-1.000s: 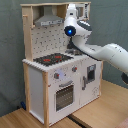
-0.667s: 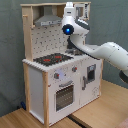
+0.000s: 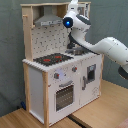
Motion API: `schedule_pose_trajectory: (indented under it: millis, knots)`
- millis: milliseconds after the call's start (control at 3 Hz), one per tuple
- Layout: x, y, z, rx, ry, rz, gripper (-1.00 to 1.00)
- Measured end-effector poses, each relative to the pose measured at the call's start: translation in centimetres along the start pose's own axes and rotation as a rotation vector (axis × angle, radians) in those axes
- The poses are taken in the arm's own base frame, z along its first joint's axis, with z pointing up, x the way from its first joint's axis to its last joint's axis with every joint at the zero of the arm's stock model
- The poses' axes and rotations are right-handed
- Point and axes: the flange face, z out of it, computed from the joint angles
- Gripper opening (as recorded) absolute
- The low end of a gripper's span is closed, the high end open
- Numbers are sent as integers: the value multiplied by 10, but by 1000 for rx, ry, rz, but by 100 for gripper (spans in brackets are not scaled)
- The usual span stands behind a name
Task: Play with the kitchen
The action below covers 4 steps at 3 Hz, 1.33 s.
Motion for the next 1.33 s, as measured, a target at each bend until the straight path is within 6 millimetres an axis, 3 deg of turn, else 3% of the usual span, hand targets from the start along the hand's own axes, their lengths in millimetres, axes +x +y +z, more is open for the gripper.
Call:
schedule_pose_trajectory:
  millis: [667,1000,1333]
  knots:
    - [-33,26,0,14,-107,8,-100]
    - [-45,43,-10,41,-122,21,-100]
    - [-55,68,8,42,-137,50,-100]
